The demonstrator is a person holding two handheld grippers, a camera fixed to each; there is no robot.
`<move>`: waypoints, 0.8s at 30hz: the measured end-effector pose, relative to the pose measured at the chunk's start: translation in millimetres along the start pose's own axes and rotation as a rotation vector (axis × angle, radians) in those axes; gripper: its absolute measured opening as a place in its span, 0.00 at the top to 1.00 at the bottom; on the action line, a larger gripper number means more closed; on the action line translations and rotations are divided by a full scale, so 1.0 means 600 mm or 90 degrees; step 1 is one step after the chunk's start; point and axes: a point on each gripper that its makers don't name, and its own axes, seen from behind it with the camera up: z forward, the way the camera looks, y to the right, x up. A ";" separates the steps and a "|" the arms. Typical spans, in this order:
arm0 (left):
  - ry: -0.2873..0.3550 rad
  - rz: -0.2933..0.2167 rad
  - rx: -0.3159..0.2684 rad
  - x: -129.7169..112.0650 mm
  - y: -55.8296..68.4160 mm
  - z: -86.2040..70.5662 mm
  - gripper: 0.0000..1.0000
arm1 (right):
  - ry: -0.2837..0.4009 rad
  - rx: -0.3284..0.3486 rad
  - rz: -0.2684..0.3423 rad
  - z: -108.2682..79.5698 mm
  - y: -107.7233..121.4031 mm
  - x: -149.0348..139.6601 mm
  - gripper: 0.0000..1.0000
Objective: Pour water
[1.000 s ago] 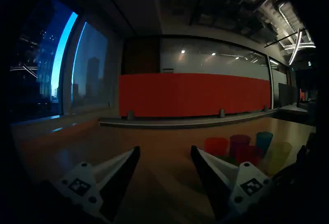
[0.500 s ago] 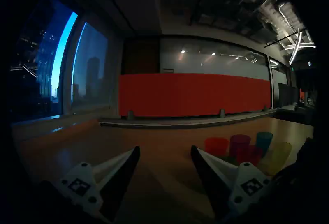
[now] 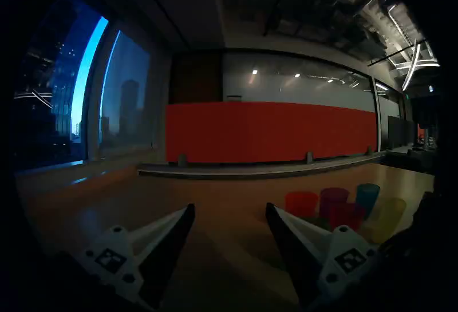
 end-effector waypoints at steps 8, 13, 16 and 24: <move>0.000 0.000 0.000 0.000 0.000 0.000 0.09 | -0.004 0.001 0.000 0.002 0.005 0.000 0.00; 0.000 0.000 0.000 -0.001 0.000 0.000 0.09 | -0.014 -0.001 -0.003 -0.003 0.011 -0.013 0.00; 0.000 0.000 0.000 -0.001 -0.001 -0.001 0.09 | -0.019 -0.004 -0.002 -0.007 0.015 -0.022 0.00; 0.000 0.000 0.000 -0.001 -0.001 -0.002 0.09 | -0.030 -0.007 0.007 -0.014 0.020 -0.039 0.00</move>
